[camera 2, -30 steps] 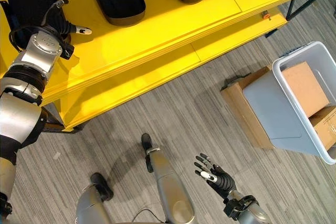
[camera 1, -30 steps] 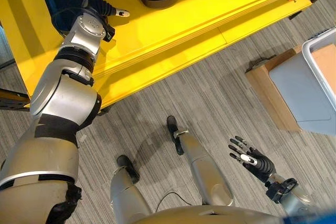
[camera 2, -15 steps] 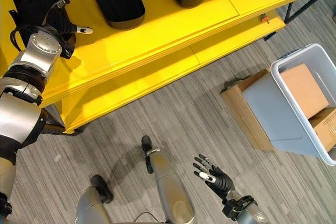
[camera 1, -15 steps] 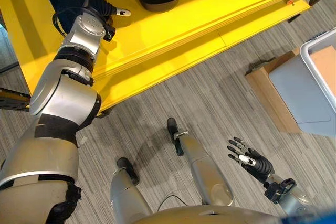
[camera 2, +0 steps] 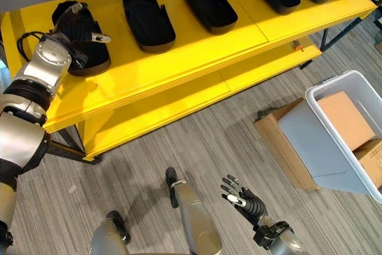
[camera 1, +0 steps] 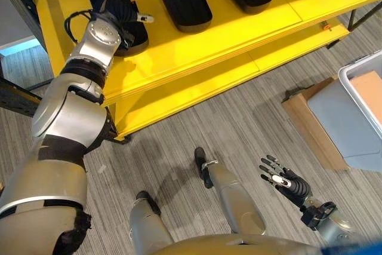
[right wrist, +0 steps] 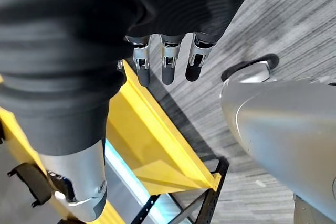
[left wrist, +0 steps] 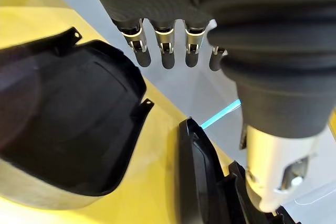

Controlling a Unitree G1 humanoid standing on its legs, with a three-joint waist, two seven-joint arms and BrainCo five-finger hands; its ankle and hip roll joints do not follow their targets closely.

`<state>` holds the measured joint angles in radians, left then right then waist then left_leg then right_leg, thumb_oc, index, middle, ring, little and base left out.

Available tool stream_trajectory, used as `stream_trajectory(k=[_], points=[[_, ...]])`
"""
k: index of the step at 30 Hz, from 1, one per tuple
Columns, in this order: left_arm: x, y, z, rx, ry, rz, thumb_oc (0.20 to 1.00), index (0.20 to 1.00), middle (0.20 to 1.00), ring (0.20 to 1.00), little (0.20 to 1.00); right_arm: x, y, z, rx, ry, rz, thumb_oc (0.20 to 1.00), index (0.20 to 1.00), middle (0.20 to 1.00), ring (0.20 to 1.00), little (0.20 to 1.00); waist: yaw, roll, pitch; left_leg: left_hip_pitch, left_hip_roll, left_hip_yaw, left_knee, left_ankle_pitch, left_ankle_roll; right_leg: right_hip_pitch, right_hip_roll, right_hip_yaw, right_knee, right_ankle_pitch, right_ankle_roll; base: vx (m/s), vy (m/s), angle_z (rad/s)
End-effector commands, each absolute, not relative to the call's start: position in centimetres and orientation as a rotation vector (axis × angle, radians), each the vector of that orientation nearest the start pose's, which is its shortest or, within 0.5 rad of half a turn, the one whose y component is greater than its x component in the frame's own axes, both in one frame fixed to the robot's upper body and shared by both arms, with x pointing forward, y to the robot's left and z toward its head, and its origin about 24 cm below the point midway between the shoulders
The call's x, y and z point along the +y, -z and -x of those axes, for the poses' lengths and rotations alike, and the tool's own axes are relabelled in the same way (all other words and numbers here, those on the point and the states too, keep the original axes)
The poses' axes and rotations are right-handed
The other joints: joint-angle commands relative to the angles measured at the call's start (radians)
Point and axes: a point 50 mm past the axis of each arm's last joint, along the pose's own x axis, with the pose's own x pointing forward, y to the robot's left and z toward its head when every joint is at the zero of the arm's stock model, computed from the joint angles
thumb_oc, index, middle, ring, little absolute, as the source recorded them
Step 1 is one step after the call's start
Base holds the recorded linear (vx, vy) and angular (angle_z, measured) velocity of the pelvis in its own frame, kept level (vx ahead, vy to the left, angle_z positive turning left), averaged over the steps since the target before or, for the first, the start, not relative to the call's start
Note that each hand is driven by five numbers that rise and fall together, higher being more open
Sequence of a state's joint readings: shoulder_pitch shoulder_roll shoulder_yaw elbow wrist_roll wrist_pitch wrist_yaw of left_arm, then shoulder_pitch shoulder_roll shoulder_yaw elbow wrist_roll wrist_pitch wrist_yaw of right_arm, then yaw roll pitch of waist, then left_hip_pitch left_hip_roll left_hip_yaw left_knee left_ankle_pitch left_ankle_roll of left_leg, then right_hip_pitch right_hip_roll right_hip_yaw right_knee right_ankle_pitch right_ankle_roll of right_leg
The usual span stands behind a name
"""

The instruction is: Move parts from the plastic box to the shelf.

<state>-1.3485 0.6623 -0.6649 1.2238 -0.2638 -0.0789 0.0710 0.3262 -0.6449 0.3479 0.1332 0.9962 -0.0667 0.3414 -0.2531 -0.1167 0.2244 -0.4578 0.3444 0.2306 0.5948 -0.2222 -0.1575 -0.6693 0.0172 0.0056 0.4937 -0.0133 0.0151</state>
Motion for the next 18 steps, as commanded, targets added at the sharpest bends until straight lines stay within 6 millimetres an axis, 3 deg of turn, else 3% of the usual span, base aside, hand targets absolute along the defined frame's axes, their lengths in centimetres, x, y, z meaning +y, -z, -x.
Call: stream_trajectory(k=[1, 4, 6, 9, 10, 11, 13, 18], points=[[25.2, -29.6, -40.3, -0.358, -0.189, -0.622, 1.000, 1.000, 1.000, 1.000, 1.000, -21.4, 2.3, -16.0, 0.404, -0.361, -0.435, 1.000, 1.000, 1.000, 1.000, 1.000, -0.010, 0.007, 0.059, -0.037, 0.079, -0.176, -0.008, 0.069, -0.034, 0.054, -0.110, 0.043, 0.084, -0.085, 0.126, -0.03, 0.000, 0.15], [23.9, -28.7, -39.2, -0.458, -0.071, -0.515, 1.000, 1.000, 1.000, 1.000, 1.000, -20.8, 1.9, -16.2, 0.364, -0.365, -0.448, 1.000, 1.000, 1.000, 1.000, 1.000, 0.012, 0.019, 0.078, -0.004, 0.072, -0.184, -0.033, 0.085, -0.031, 0.105, -0.116, 0.030, 0.060, -0.080, 0.127, -0.03, 0.000, 0.22], [23.3, -26.5, -37.0, -0.520, 0.047, -0.410, 1.000, 1.000, 1.000, 1.000, 1.000, -20.4, 1.3, -16.7, 0.301, -0.353, -0.446, 1.000, 1.000, 1.000, 1.000, 1.000, 0.040, 0.033, 0.092, 0.034, 0.062, -0.192, -0.066, 0.100, -0.026, 0.164, -0.128, 0.018, 0.028, -0.074, 0.132, -0.01, 0.028, 0.18], [24.1, -22.0, -34.1, -0.493, 0.085, -0.276, 1.000, 1.000, 1.000, 1.000, 1.000, -20.3, 0.2, -17.6, 0.224, -0.322, -0.406, 1.000, 1.000, 1.000, 1.000, 1.000, 0.066, 0.051, 0.089, 0.095, 0.049, -0.192, -0.120, 0.120, -0.019, 0.240, -0.142, 0.004, -0.018, -0.064, 0.140, 0.02, 0.051, 0.27], [24.1, -22.0, -34.0, -0.491, 0.082, -0.275, 1.000, 1.000, 1.000, 1.000, 1.000, -20.3, 0.2, -17.6, 0.225, -0.324, -0.404, 1.000, 1.000, 1.000, 1.000, 1.000, 0.063, 0.051, 0.089, 0.097, 0.049, -0.191, -0.122, 0.121, -0.019, 0.242, -0.142, 0.004, -0.019, -0.064, 0.140, -0.05, 0.069, 0.13], [24.4, -19.7, -31.6, -0.489, 0.095, -0.250, 1.000, 1.000, 1.000, 1.000, 1.000, -20.3, -0.6, -18.5, 0.167, -0.299, -0.408, 1.000, 1.000, 1.000, 1.000, 1.000, 0.080, 0.060, 0.080, 0.123, 0.034, -0.189, -0.175, 0.165, -0.009, 0.277, -0.157, -0.010, -0.069, -0.029, 0.143, -0.05, 0.084, 0.24], [25.1, -16.3, -29.7, -0.410, 0.079, -0.165, 1.000, 1.000, 1.000, 1.000, 1.000, -20.2, -1.4, -19.2, 0.127, -0.301, -0.392, 1.000, 1.000, 1.000, 1.000, 1.000, 0.093, 0.070, 0.063, 0.168, 0.020, -0.179, -0.222, 0.177, -0.003, 0.325, -0.174, -0.021, -0.103, -0.021, 0.152, 0.00, 0.120, 0.13], [24.9, -12.2, -25.4, -0.331, 0.110, -0.013, 1.000, 1.000, 1.000, 1.000, 1.000, -20.6, -3.0, -20.4, 0.035, -0.290, -0.337, 1.000, 1.000, 1.000, 1.000, 1.000, 0.124, 0.090, 0.003, 0.265, -0.019, -0.175, -0.346, 0.212, 0.008, 0.433, -0.217, -0.059, -0.194, -0.003, 0.172, 0.03, 0.111, 0.36]])
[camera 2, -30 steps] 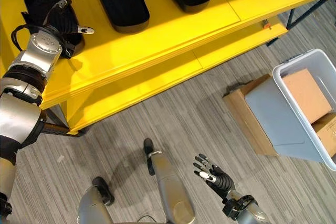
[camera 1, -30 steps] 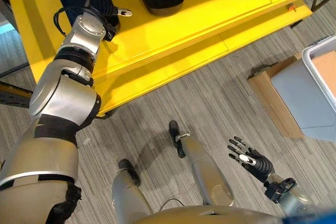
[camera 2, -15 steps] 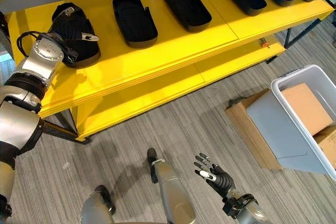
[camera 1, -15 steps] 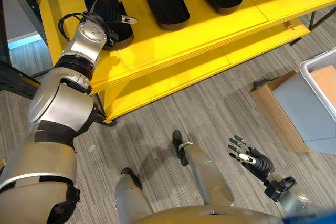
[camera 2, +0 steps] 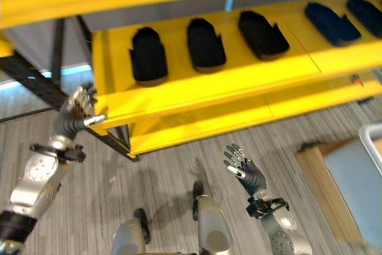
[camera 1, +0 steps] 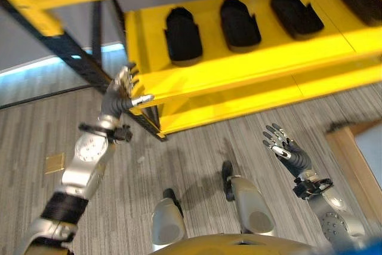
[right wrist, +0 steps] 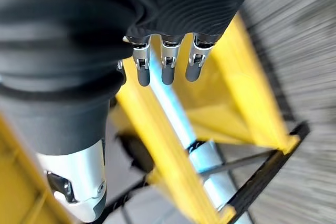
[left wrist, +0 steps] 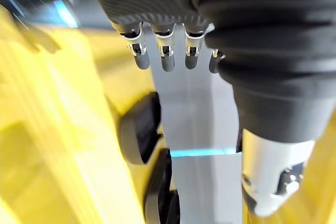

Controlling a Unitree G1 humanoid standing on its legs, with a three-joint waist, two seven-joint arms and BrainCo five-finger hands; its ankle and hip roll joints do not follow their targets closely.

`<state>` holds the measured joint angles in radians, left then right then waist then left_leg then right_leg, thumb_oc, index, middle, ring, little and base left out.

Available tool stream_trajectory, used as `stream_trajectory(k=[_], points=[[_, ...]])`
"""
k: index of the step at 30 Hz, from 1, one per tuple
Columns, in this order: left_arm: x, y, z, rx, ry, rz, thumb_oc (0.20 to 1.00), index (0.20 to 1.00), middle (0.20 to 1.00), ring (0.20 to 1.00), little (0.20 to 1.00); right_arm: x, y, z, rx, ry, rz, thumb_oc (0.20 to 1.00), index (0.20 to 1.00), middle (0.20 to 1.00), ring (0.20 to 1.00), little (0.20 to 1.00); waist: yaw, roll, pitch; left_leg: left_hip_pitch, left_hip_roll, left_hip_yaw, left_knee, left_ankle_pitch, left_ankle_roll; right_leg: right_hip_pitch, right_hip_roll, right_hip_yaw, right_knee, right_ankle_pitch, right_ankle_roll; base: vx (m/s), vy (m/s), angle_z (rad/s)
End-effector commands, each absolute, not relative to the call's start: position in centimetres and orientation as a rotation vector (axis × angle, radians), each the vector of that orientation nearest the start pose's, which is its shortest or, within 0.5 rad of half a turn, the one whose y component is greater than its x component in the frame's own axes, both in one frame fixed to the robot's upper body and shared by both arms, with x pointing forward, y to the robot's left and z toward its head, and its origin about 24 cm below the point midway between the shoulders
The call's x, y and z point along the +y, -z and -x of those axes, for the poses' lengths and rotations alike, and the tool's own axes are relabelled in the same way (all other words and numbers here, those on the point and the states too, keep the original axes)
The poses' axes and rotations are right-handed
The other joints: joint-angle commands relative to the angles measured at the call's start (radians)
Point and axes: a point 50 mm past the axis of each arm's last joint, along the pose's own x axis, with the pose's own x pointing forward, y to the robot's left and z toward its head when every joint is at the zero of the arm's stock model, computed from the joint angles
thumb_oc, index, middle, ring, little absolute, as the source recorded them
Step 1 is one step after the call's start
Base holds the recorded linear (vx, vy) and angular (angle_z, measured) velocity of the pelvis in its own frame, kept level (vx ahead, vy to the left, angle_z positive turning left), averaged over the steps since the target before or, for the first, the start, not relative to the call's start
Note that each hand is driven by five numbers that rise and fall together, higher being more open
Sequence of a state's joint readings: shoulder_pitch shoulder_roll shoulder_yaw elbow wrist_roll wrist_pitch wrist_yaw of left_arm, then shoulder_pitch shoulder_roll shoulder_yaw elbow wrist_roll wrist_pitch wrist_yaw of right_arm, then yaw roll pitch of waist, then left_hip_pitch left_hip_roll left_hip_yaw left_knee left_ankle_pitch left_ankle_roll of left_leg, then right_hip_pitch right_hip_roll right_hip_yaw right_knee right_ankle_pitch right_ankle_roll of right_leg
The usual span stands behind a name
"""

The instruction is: Move parts from the plastic box to the shelf.

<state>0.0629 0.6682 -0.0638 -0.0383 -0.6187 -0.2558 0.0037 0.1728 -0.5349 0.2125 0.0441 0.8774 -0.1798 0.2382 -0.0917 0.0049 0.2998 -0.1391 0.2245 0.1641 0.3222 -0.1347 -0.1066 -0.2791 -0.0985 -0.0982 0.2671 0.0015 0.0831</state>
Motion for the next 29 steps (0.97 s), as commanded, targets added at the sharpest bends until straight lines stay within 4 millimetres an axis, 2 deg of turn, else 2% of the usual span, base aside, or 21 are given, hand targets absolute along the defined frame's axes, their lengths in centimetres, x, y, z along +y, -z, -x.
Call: stream_trajectory(k=[1, 2, 4, 6, 7, 12, 17, 29], points=[[24.7, -11.1, -24.5, -0.299, 0.105, 0.033, 1.000, 1.000, 1.000, 1.000, 1.000, -20.6, -3.3, -20.5, 0.022, -0.286, -0.332, 1.000, 1.000, 1.000, 1.000, 1.000, -0.032, -0.030, -0.086, -0.036, 0.094, -0.110, -0.097, 0.131, -0.041, 0.067, -0.110, 0.033, 0.011, -0.013, 0.109, 0.03, 0.087, 0.52], [24.9, -10.5, -23.8, -0.279, 0.100, 0.034, 1.000, 1.000, 1.000, 1.000, 1.000, -20.6, -3.3, -20.5, 0.021, -0.284, -0.329, 1.000, 1.000, 1.000, 1.000, 1.000, -0.027, -0.028, -0.100, -0.015, 0.086, -0.109, -0.126, 0.137, -0.039, 0.085, -0.116, 0.022, -0.007, -0.010, 0.112, 0.05, 0.121, 0.54], [25.0, -8.3, -22.0, -0.207, 0.080, 0.146, 1.000, 1.000, 1.000, 1.000, 1.000, -20.5, -3.4, -20.7, 0.010, -0.280, -0.328, 1.000, 1.000, 1.000, 1.000, 1.000, -0.009, -0.025, -0.141, 0.031, 0.069, -0.114, -0.187, 0.151, -0.035, 0.145, -0.136, -0.012, -0.072, 0.006, 0.122, 0.04, 0.109, 0.28], [25.2, -7.6, -20.8, -0.171, 0.077, 0.142, 1.000, 1.000, 1.000, 1.000, 1.000, -20.5, -3.3, -20.4, 0.012, -0.271, -0.339, 1.000, 1.000, 1.000, 1.000, 1.000, 0.000, -0.027, -0.165, 0.049, 0.062, -0.116, -0.210, 0.152, -0.031, 0.176, -0.145, -0.028, -0.100, 0.011, 0.126, 0.02, 0.064, 0.21], [25.0, -6.7, -20.4, -0.135, 0.079, 0.189, 1.000, 1.000, 1.000, 1.000, 1.000, -20.3, -3.1, -20.4, 0.022, -0.275, -0.342, 1.000, 1.000, 1.000, 1.000, 1.000, 0.002, -0.028, -0.177, 0.061, 0.059, -0.114, -0.225, 0.153, -0.029, 0.192, -0.151, -0.035, -0.116, 0.017, 0.128, 0.02, 0.043, 0.26], [24.2, -4.9, -19.2, -0.081, 0.067, 0.279, 1.000, 1.000, 1.000, 1.000, 1.000, -20.0, -2.3, -20.1, 0.049, -0.261, -0.366, 1.000, 1.000, 1.000, 1.000, 1.000, 0.017, -0.036, -0.225, 0.094, 0.035, -0.117, -0.280, 0.162, -0.023, 0.246, -0.168, -0.057, -0.192, 0.046, 0.138, 0.01, 0.068, 0.15], [23.0, -3.4, -19.2, -0.032, 0.087, 0.316, 1.000, 1.000, 1.000, 1.000, 1.000, -19.1, -1.2, -20.2, 0.078, -0.231, -0.432, 1.000, 1.000, 1.000, 1.000, 1.000, 0.033, -0.057, -0.272, 0.116, 0.006, -0.118, -0.300, 0.152, -0.010, 0.277, -0.195, -0.069, -0.234, 0.075, 0.150, 0.00, 0.079, 0.07], [23.1, -2.8, -19.1, -0.032, 0.048, 0.327, 1.000, 1.000, 1.000, 1.000, 1.000, -17.9, -0.8, -20.4, 0.082, -0.244, -0.489, 1.000, 1.000, 1.000, 1.000, 1.000, 0.035, -0.085, -0.295, 0.156, -0.026, -0.093, -0.317, 0.137, 0.010, 0.298, -0.219, -0.058, -0.251, 0.093, 0.162, 0.01, 0.033, -0.01]])
